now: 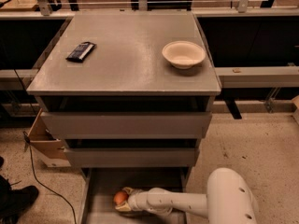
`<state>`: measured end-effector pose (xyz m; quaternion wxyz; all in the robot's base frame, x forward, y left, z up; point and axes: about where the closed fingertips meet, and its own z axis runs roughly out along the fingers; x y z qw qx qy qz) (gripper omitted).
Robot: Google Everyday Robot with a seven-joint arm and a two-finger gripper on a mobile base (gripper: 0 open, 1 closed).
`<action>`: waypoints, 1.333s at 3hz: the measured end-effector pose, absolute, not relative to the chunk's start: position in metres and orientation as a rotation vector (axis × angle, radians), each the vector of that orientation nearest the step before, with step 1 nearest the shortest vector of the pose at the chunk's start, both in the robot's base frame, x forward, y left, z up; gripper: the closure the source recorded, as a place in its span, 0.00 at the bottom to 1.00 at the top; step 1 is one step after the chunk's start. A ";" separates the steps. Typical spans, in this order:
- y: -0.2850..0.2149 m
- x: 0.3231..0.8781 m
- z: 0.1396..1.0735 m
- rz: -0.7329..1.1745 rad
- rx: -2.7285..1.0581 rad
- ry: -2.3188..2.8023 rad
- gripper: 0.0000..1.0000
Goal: Place orange can into bottom drawer
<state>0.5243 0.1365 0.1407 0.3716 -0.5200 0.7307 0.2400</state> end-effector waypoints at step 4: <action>0.086 0.499 0.178 0.602 -1.297 1.896 0.00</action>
Offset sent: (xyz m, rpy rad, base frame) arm -0.0159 -0.0199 -0.0040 -0.0247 0.0115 -0.0234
